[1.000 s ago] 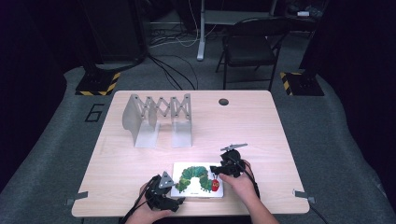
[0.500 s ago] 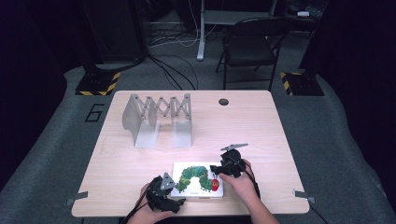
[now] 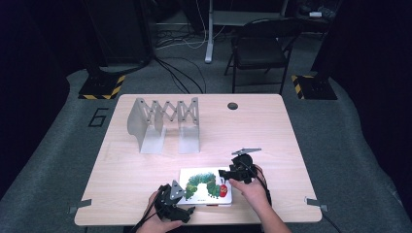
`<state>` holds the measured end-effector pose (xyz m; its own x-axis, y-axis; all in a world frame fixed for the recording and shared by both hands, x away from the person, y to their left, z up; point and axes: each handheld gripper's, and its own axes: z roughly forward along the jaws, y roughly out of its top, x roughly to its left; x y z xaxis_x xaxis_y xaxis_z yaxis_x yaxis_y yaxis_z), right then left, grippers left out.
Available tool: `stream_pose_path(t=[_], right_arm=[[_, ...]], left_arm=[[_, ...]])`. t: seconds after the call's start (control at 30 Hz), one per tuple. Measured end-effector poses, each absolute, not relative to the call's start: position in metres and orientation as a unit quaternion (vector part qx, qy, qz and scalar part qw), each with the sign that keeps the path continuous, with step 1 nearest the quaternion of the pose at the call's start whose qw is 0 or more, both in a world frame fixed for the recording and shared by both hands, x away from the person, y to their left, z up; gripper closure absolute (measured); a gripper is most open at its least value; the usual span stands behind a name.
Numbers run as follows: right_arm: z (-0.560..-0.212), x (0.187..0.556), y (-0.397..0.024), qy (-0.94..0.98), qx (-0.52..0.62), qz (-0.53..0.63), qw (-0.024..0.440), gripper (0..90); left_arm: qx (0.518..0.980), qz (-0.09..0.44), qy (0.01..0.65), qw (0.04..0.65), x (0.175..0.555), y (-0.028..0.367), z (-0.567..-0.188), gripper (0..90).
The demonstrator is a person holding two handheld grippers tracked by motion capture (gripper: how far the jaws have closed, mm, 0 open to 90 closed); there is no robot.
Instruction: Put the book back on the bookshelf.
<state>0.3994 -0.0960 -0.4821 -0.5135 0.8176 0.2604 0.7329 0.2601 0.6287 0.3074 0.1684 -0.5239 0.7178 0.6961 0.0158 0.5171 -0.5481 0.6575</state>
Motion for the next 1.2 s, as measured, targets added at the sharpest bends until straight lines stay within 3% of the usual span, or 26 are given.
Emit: stream_pose_path(t=[0.13,0.37,0.83,1.2], right_arm=[[-0.481,0.399,-0.095,0.792,0.493,0.356,0.055,43.5],[-0.479,0.398,-0.095,0.793,0.488,0.359,0.061,43.6],[-0.477,0.398,-0.095,0.787,0.489,0.372,0.060,44.9],[-0.476,0.397,-0.095,0.785,0.492,0.372,0.056,45.2]], left_arm=[[0.862,0.140,0.362,0.326,0.306,0.164,-0.526,0.6],[0.854,0.153,0.373,0.329,0.307,0.162,-0.528,0.0],[0.849,0.162,0.382,0.328,0.307,0.161,-0.527,0.6],[0.854,0.206,0.349,0.327,0.301,0.157,-0.525,4.5]])
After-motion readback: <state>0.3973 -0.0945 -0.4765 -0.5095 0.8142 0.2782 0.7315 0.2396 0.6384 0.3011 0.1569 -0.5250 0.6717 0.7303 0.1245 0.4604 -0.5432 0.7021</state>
